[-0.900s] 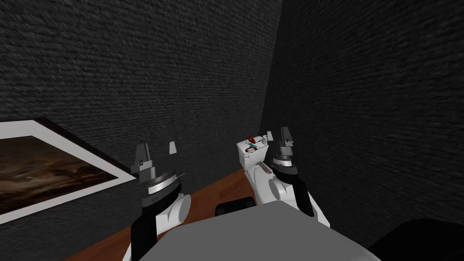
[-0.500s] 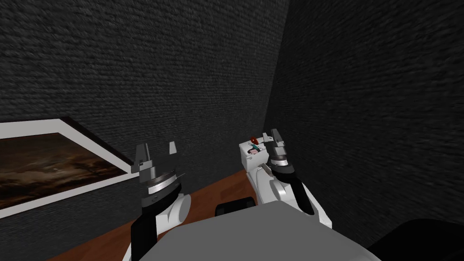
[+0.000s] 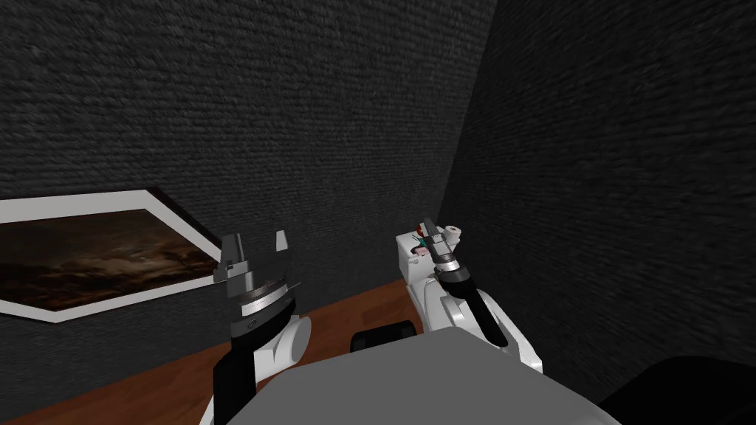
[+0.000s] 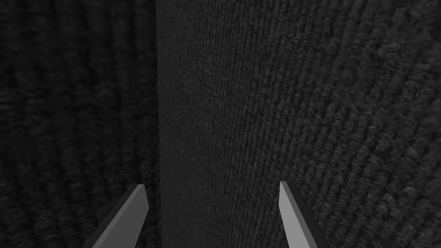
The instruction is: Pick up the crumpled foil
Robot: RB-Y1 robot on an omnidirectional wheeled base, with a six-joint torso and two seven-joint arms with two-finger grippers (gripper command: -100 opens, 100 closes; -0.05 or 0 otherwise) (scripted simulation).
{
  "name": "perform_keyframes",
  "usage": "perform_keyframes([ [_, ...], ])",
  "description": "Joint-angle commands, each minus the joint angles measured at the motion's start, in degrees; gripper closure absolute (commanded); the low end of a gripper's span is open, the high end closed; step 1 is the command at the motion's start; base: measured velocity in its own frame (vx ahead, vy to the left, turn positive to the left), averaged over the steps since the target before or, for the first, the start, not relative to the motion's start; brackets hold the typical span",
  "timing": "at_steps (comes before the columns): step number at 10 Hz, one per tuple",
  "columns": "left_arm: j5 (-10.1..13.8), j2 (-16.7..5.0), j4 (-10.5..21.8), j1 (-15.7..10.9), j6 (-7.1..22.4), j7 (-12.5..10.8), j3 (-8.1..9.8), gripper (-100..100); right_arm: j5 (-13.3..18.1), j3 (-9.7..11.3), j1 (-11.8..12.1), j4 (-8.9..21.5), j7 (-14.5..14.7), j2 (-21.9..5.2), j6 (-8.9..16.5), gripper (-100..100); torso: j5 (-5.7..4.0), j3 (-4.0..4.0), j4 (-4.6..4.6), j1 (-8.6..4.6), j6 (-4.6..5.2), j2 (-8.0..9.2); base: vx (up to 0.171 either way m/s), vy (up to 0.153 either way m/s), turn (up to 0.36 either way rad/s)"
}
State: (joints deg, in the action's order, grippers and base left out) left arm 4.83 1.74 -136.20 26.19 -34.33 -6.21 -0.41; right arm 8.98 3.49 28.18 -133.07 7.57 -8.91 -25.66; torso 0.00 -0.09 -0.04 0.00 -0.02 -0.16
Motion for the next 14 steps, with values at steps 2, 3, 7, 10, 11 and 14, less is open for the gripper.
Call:
perform_keyframes([
  [2, 0.0, 0.0, 0.0, 0.0, 0.0, 0.0, 0.0, 0, 4.27, 0.72, 0.29, 2.14, 1.34, -1.12, 2.23, -100, 0.0, 0.01, 0.0, -0.01, 0.03, 0.02, 0.03, -0.005, 0.126],
  [3, 0.0, 0.0, 0.0, 0.0, 0.0, 0.0, 0.0, 0, 5.39, 0.72, 0.29, 2.14, 1.34, -1.12, 2.23, -100, 0.0, 0.01, 0.0, 0.0, 0.0, 0.01, 0.023, -0.006, 0.093],
  [7, 0.0, 0.0, 0.0, 0.0, 0.0, 0.0, 0.0, 0, 11.79, 1.9, 0.85, 4.63, 3.07, -2.19, 5.82, -100, 0.0, 0.03, 0.01, 0.0, 0.02, 0.06, 0.021, -0.005, 0.133],
  [10, 0.0, 0.0, 0.0, 0.0, 0.0, 0.0, 0.0, 0, 16.9, 3.24, 1.56, 7.52, 4.98, -2.97, 9.79, -100, 0.0, 0.06, 0.02, 0.0, 0.03, 0.1, 0.011, -0.007, 0.159],
  [11, 0.0, 0.0, 0.0, 0.0, 0.0, 0.0, 0.0, 0, 18.66, 3.24, 1.56, 7.52, 4.98, -2.97, 9.79, -100, 0.0, 0.06, 0.02, 0.0, 0.01, 0.1, 0.007, -0.01, 0.099],
  [14, 0.0, 0.0, 0.0, 0.01, 0.0, 0.0, 0.01, 0, 23.74, 4.66, 2.37, 10.69, 7.03, -3.6, 13.89, -100, 0.0, 0.08, 0.03, -0.01, 0.05, 0.14, 0.001, -0.01, 0.156],
])
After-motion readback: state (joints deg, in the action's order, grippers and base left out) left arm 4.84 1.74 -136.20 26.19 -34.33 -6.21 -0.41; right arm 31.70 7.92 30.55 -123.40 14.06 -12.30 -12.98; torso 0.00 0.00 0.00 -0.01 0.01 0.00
